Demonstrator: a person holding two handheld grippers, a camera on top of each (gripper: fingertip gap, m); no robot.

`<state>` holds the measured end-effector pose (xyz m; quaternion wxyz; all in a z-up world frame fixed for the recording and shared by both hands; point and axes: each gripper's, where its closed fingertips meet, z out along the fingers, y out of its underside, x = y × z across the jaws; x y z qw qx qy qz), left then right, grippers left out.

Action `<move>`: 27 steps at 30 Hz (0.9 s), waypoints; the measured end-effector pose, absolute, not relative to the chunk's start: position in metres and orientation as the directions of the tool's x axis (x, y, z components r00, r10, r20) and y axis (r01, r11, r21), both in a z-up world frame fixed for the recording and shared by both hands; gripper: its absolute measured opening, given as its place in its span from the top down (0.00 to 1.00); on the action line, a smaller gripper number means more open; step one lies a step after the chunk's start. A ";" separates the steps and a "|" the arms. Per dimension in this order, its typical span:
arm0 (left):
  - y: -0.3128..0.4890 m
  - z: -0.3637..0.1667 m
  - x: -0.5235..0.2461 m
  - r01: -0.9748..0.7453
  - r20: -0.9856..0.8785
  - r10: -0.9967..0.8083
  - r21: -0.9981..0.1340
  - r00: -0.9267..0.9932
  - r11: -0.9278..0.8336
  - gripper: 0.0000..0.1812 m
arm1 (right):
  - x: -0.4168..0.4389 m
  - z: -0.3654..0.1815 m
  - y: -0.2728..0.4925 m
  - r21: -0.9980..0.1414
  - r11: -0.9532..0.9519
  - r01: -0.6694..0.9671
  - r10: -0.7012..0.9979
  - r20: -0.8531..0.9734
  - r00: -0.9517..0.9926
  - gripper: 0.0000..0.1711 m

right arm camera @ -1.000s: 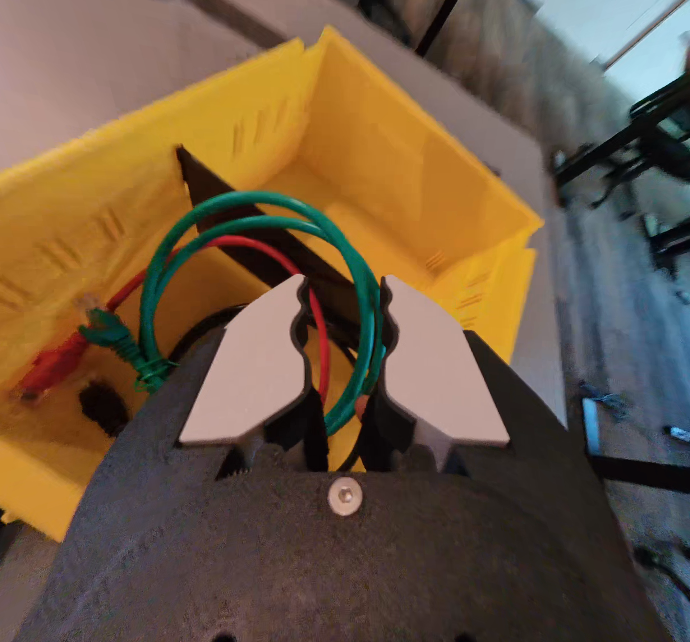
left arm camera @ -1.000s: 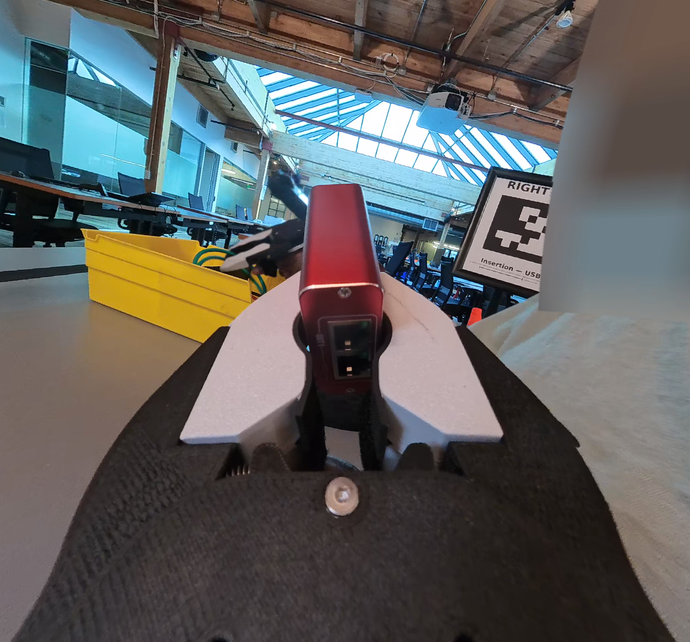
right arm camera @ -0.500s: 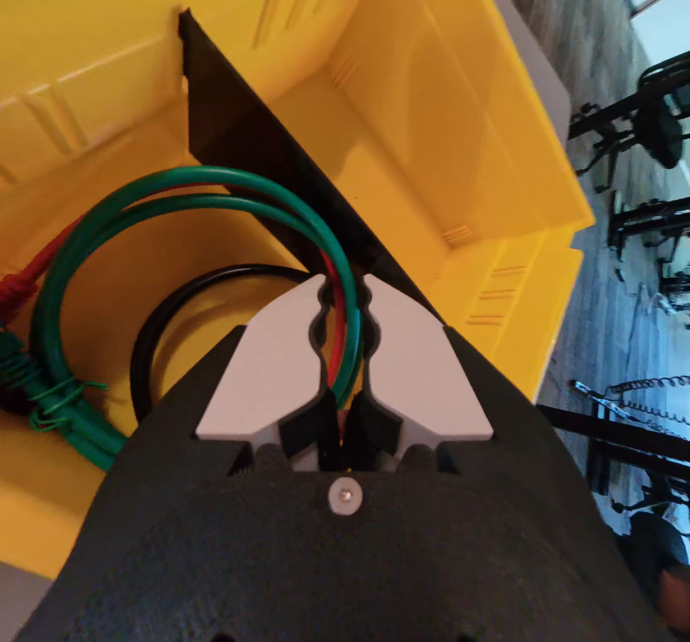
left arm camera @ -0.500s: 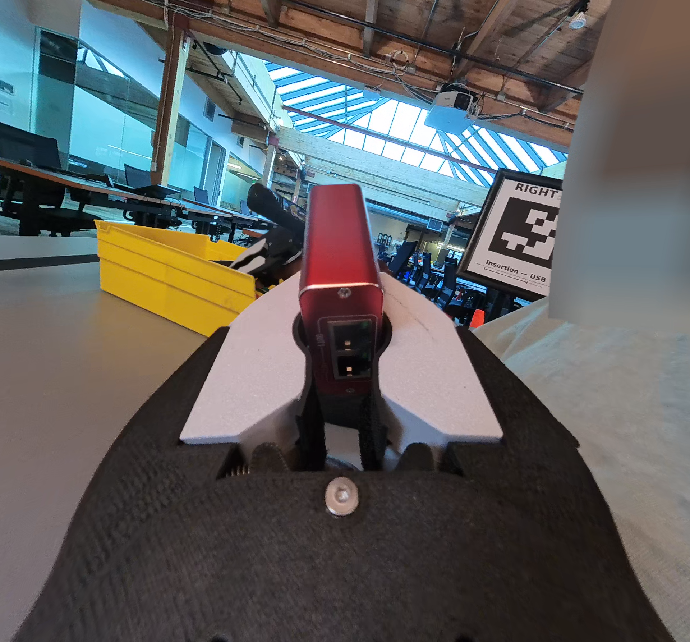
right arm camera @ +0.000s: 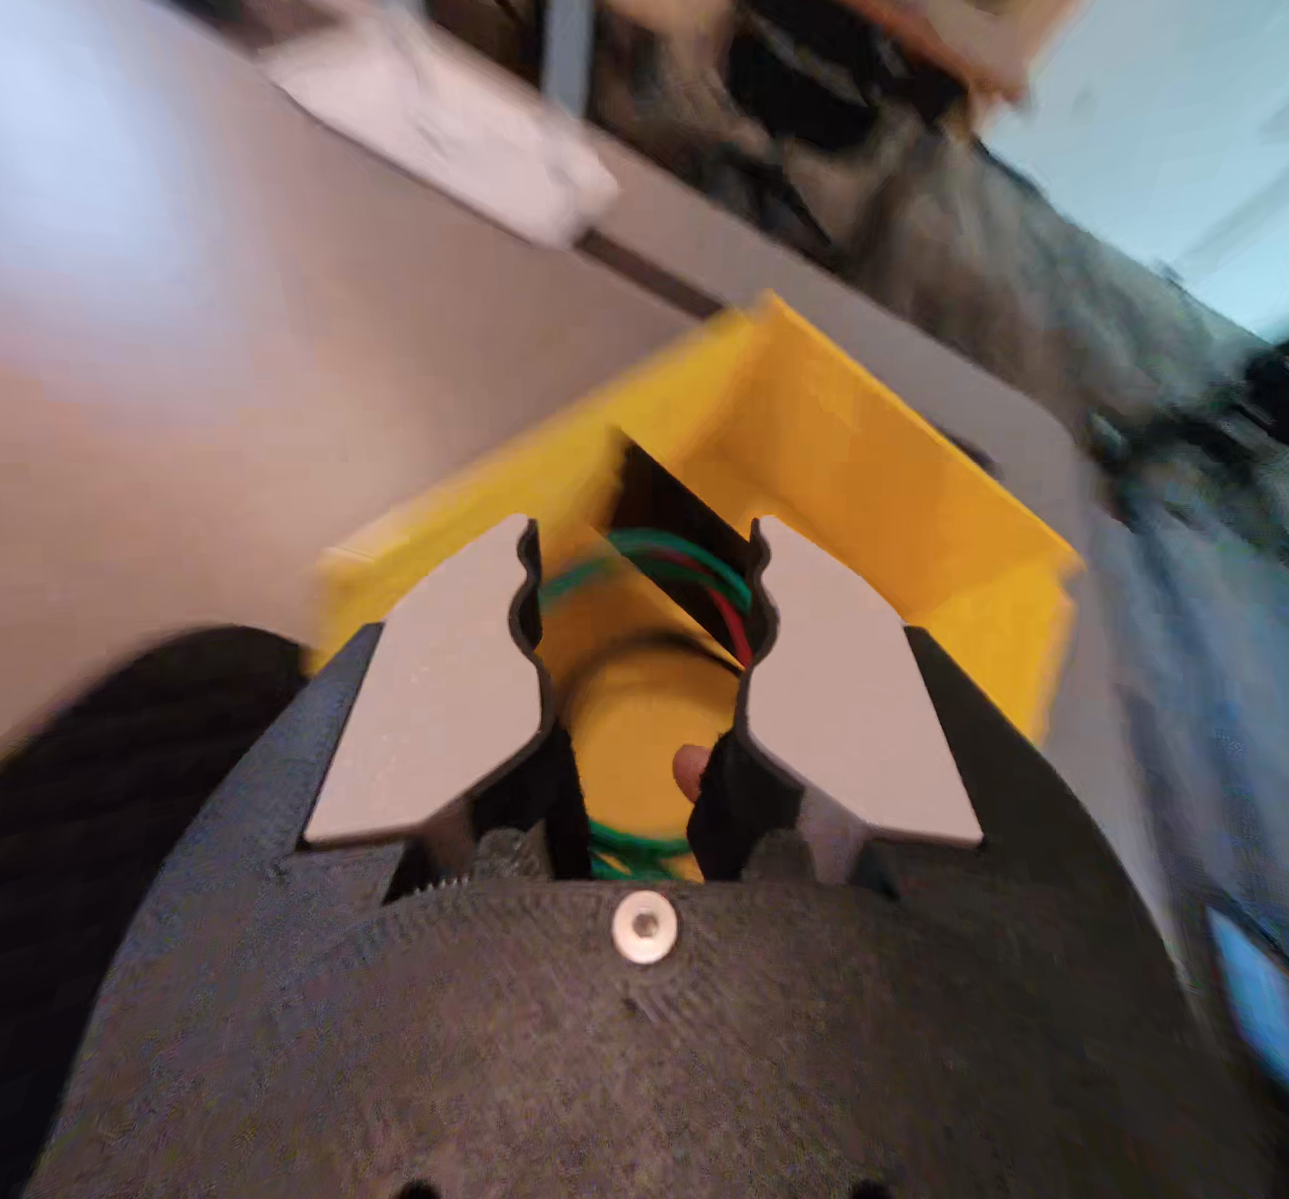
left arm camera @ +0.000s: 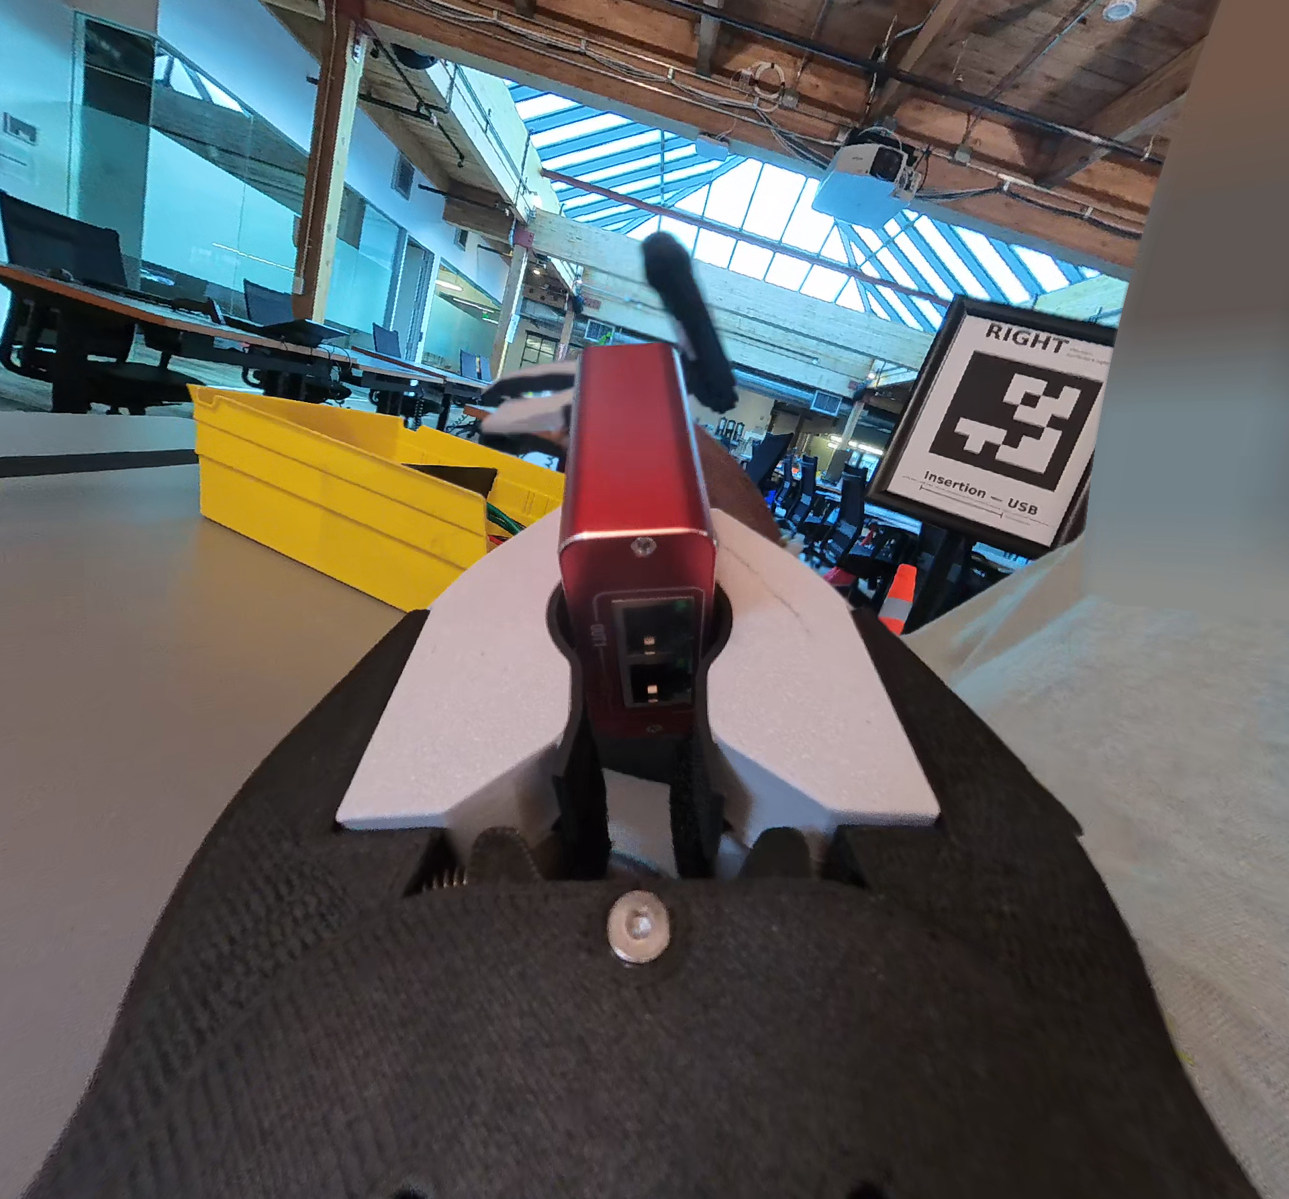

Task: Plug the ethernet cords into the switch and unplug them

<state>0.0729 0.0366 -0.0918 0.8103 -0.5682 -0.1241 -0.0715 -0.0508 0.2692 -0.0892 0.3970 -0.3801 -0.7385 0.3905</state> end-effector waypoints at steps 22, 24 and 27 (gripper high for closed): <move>0.030 -0.083 0.066 0.222 0.278 0.075 -0.879 0.958 0.422 0.72 | 0.053 -0.037 0.054 -0.983 0.119 -0.141 0.248 0.167 -0.954 0.84; 0.023 -0.081 0.059 0.268 0.335 0.065 -0.843 0.940 0.466 0.73 | 0.011 -0.016 0.100 -0.974 0.164 -0.157 0.466 0.216 -0.858 0.84; 0.024 -0.082 0.058 0.319 0.376 0.031 -0.825 0.926 0.466 0.73 | -0.059 -0.004 0.193 -0.961 0.272 -0.049 0.773 0.248 -0.583 0.84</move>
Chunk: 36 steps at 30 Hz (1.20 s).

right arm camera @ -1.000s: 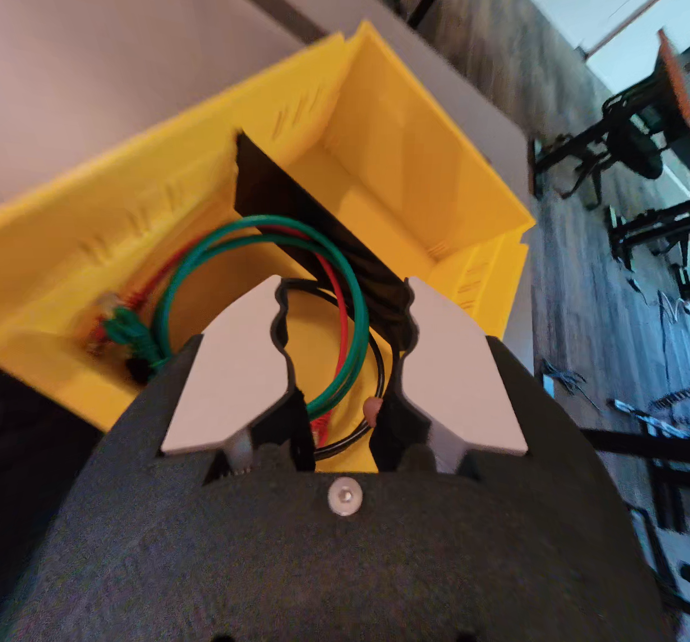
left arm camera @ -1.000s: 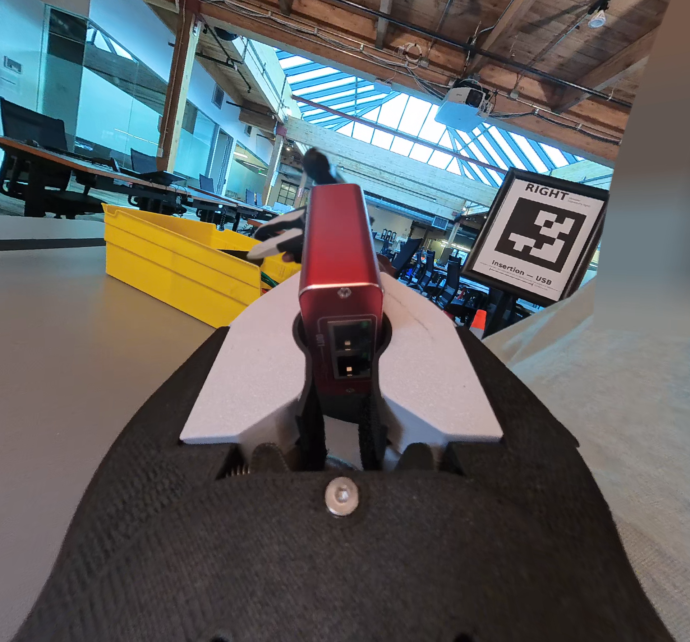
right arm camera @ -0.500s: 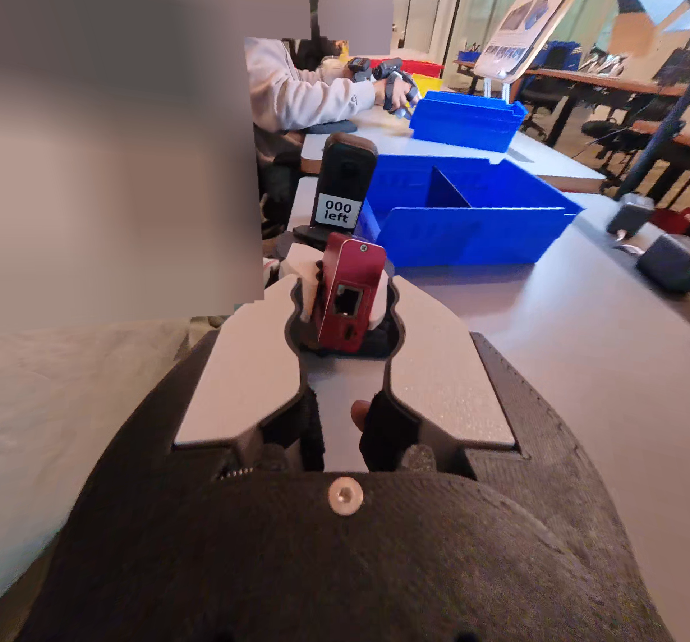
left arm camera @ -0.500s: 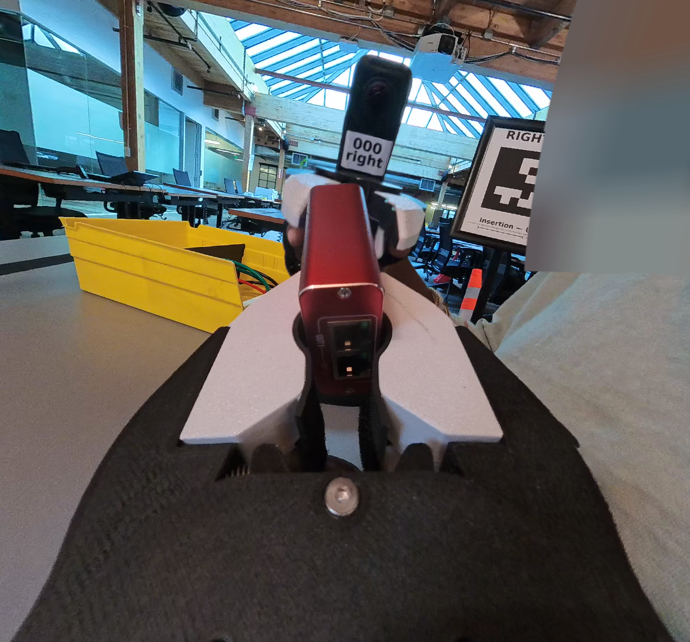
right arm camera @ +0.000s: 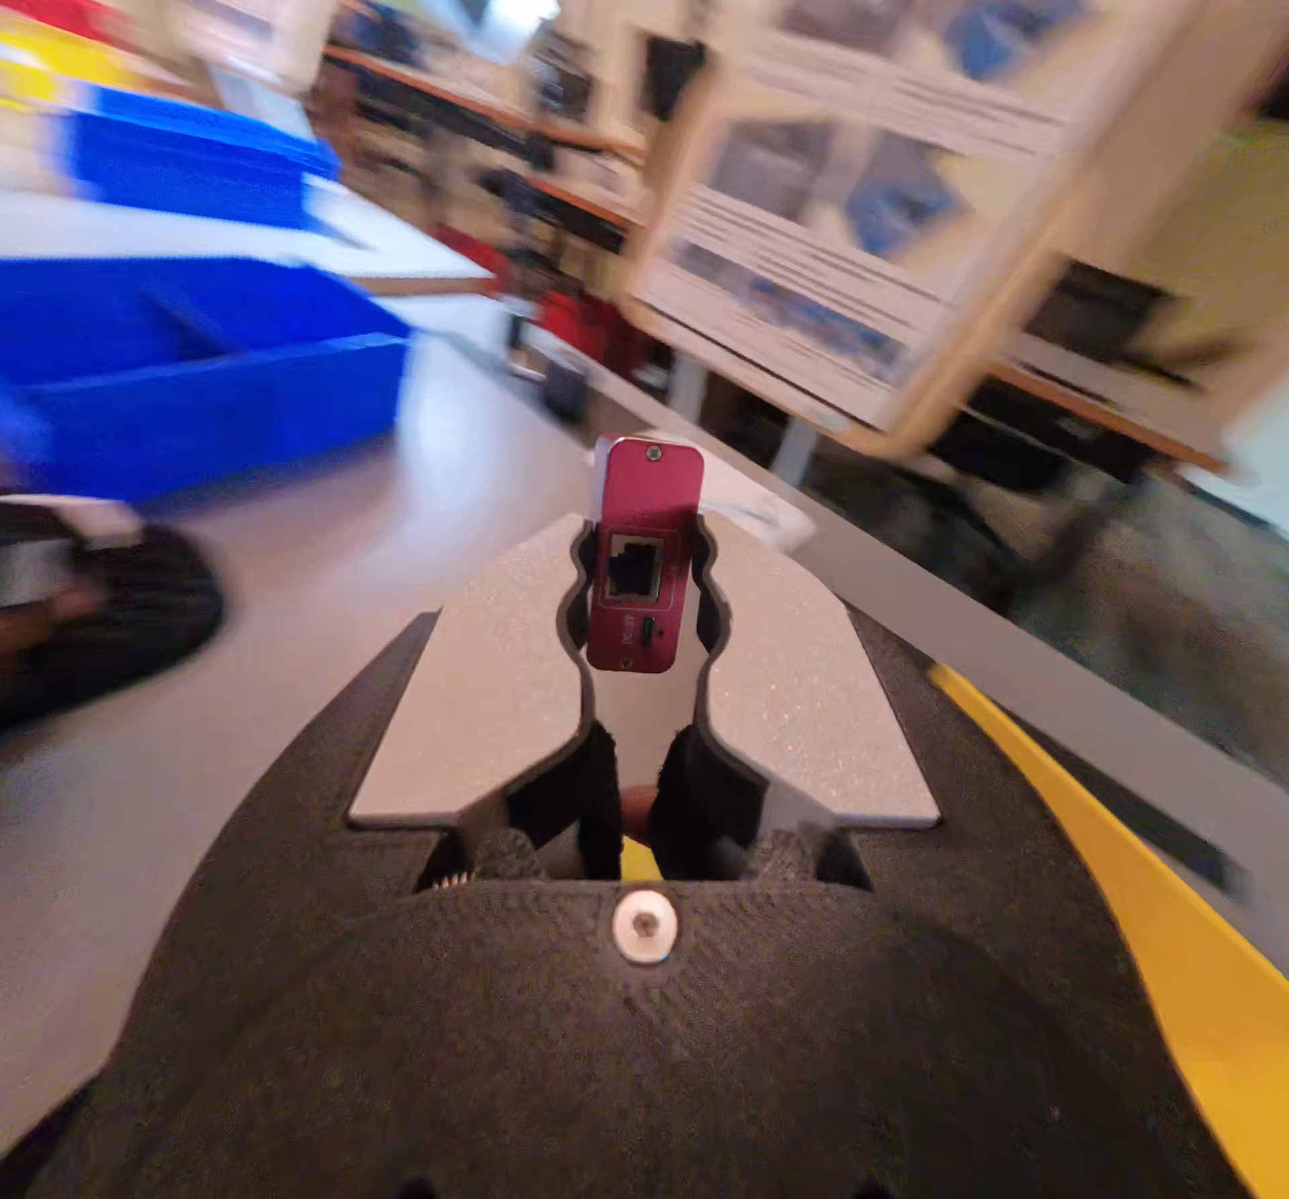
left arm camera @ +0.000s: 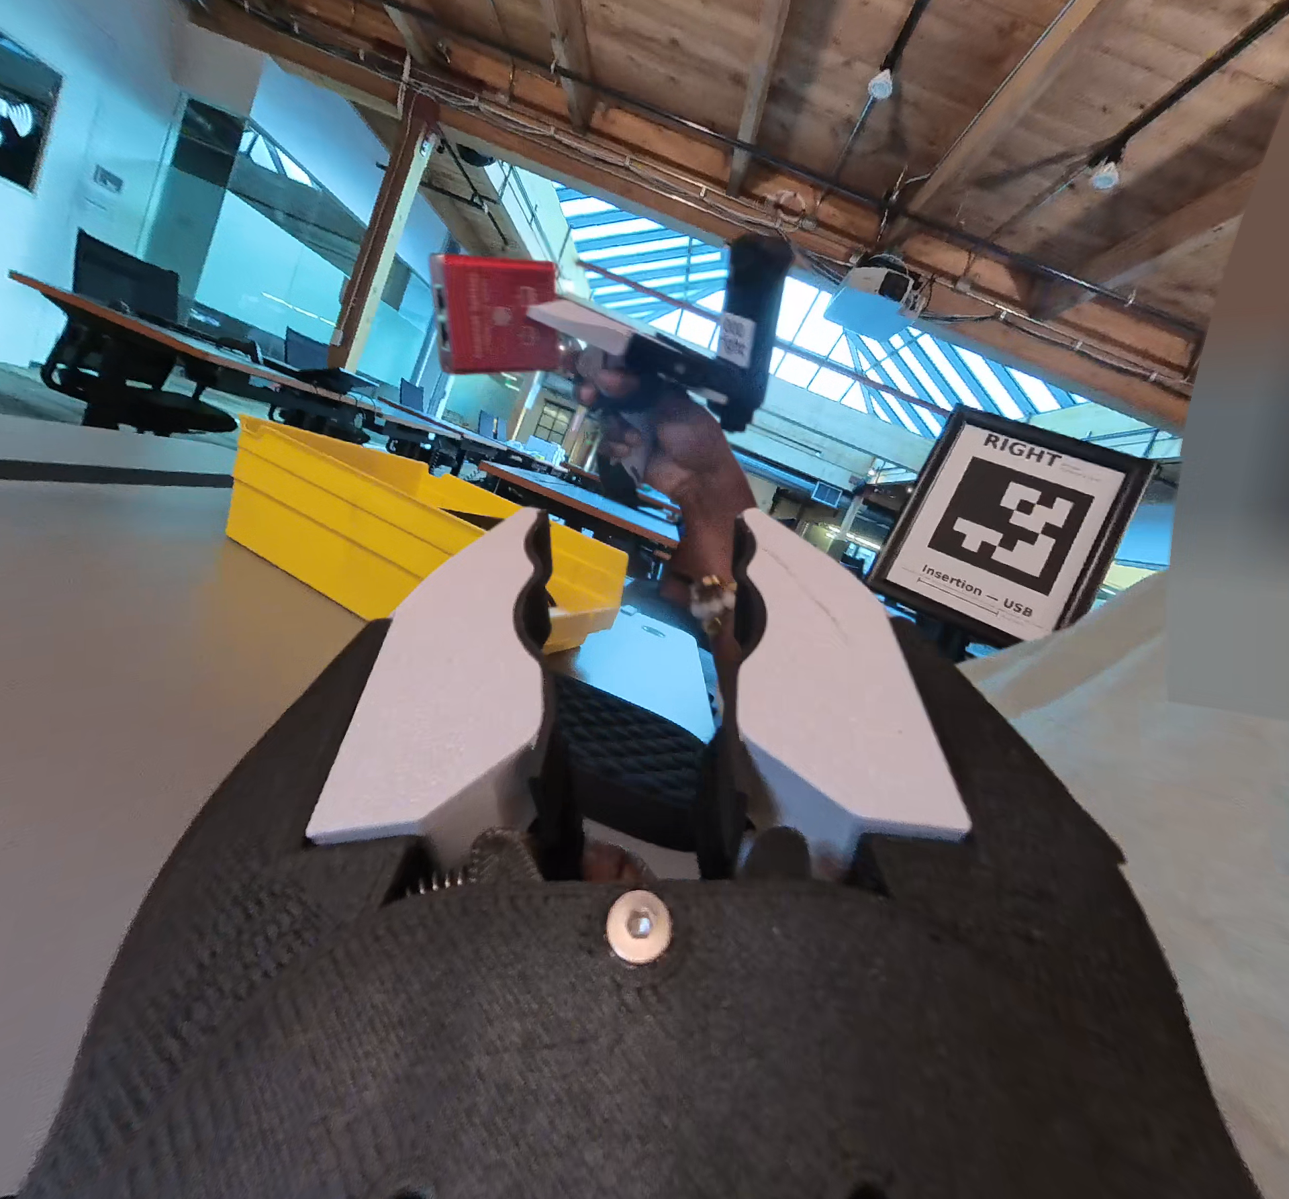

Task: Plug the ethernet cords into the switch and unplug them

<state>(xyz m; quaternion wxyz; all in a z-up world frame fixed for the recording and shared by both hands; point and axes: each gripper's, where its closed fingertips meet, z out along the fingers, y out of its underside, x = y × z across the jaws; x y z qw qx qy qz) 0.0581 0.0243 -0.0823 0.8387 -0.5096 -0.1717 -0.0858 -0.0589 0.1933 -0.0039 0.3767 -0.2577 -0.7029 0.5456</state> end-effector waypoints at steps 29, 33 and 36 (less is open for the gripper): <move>0.034 -0.094 0.055 0.277 0.342 0.111 -0.880 0.933 0.387 0.73 | -0.186 -0.150 0.360 -0.660 0.420 0.623 0.908 0.311 -0.282 0.72; 0.035 -0.095 0.055 0.254 0.323 0.136 -0.893 0.937 0.373 0.73 | -0.142 -0.110 0.303 -0.819 0.411 0.401 0.883 0.249 -0.397 0.61; 0.037 -0.097 0.055 0.244 0.312 0.147 -0.903 0.939 0.355 0.73 | -0.087 -0.111 0.256 -0.868 0.359 0.343 0.845 0.146 -0.514 0.59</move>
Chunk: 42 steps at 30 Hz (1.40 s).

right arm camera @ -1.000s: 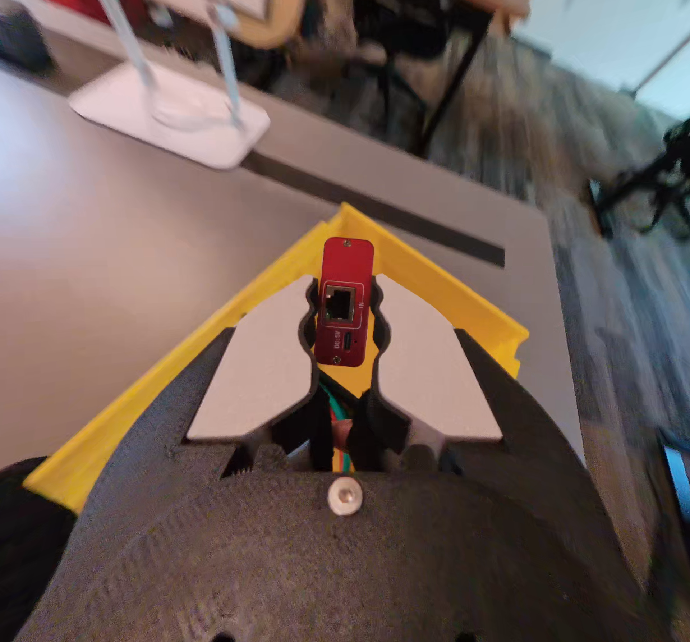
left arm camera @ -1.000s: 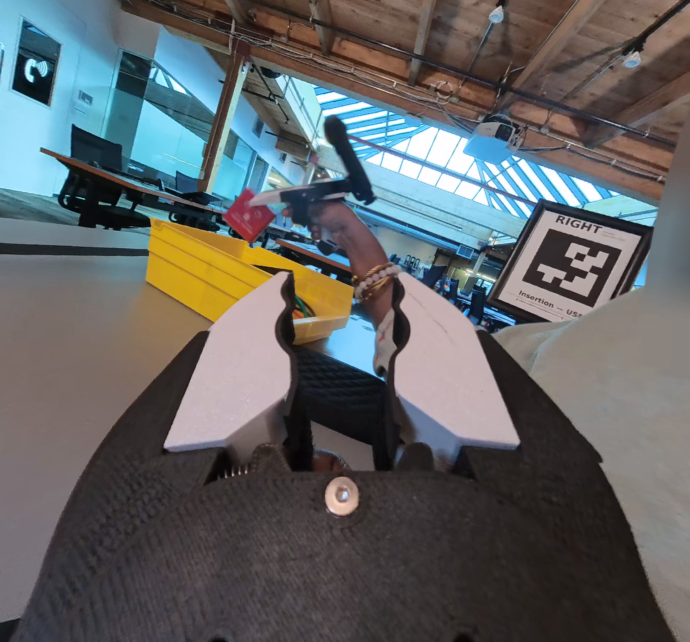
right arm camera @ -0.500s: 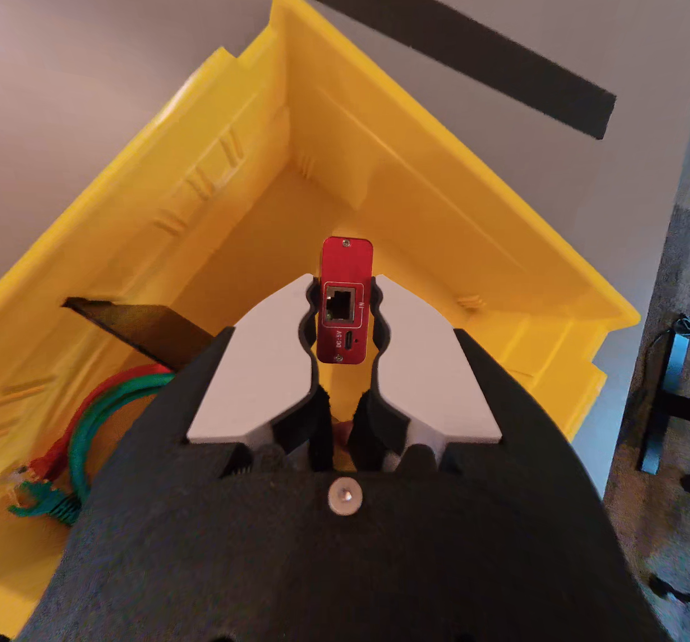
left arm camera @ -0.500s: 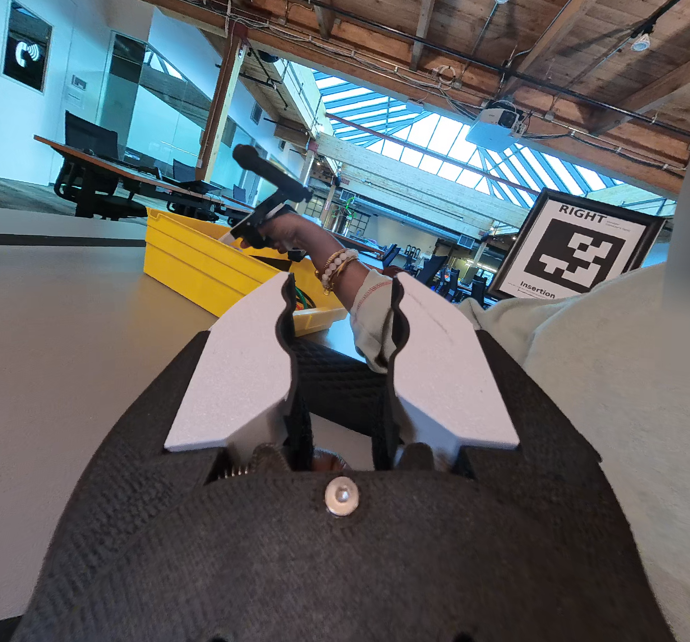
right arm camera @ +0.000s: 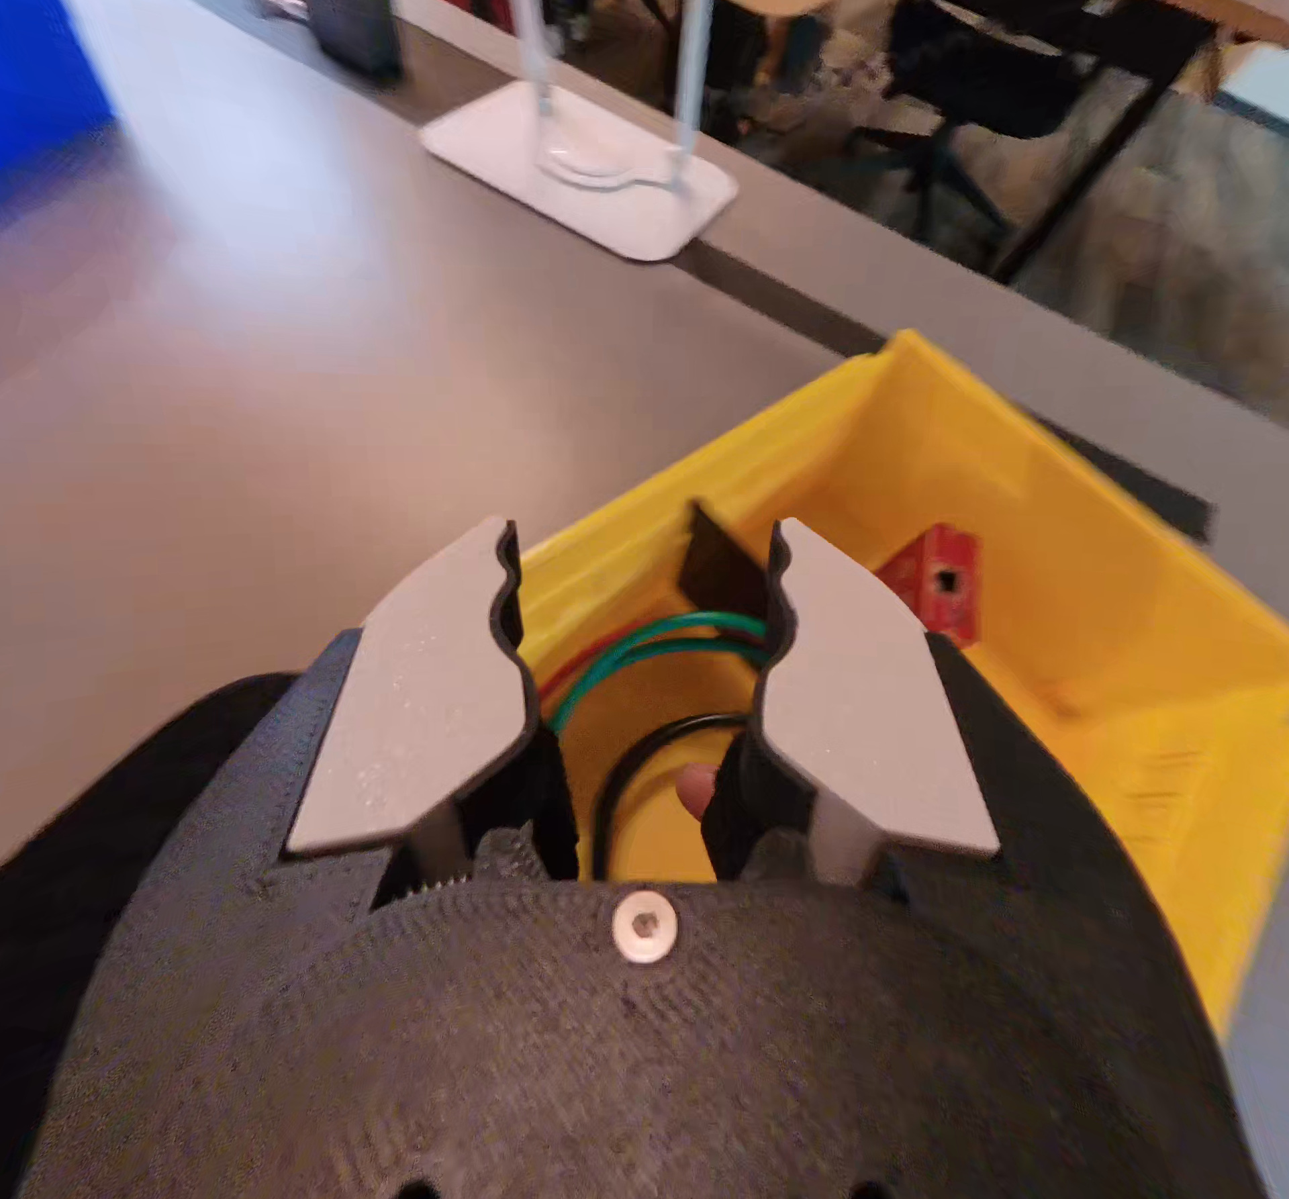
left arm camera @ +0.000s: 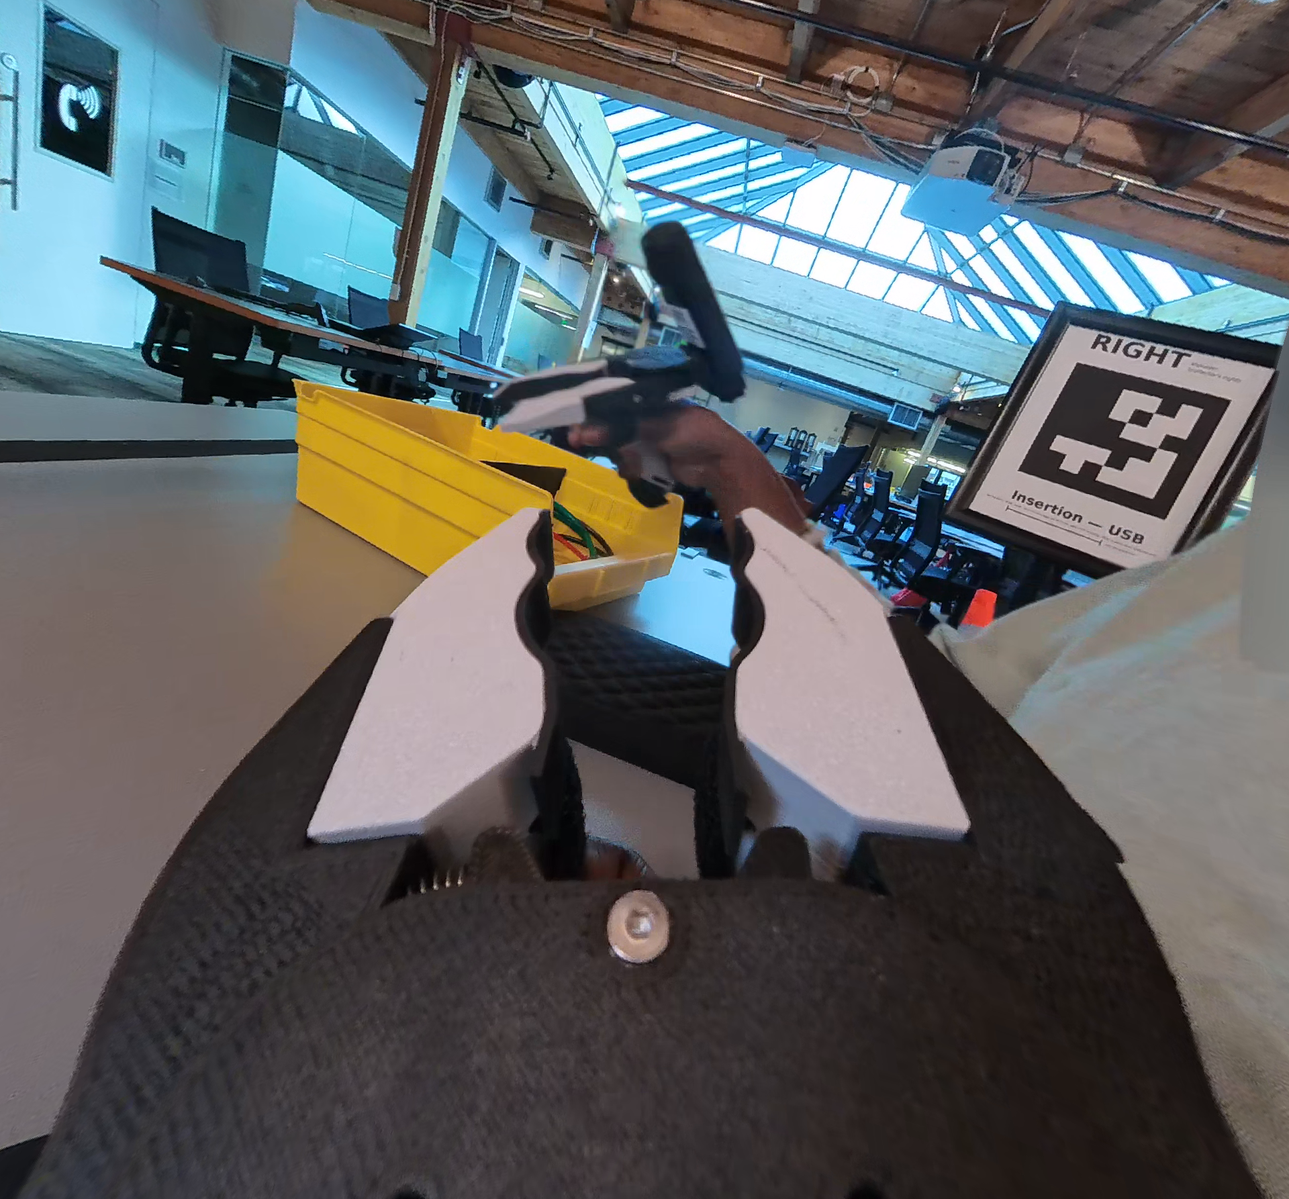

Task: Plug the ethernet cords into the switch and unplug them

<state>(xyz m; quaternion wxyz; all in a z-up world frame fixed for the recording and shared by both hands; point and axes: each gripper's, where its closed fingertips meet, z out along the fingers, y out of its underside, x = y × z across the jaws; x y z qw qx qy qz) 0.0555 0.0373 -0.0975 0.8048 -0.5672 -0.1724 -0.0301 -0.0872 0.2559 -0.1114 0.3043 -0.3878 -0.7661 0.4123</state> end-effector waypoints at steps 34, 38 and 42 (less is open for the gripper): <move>-0.112 -0.041 0.037 -0.224 -0.244 0.697 -0.967 0.674 -0.122 0.74 | -0.058 -0.192 -0.002 -0.748 0.627 0.216 0.608 0.297 -0.737 0.82; -0.213 -0.059 0.026 -0.077 -0.317 0.844 -0.946 0.433 -0.316 0.73 | -0.054 -0.192 -0.043 -0.759 0.633 0.154 0.555 0.305 -0.774 0.81; -0.318 -0.061 0.030 -0.004 -0.167 0.981 -0.986 0.104 -0.167 0.73 | -0.049 -0.191 -0.079 -0.758 0.645 0.100 0.487 0.306 -0.818 0.81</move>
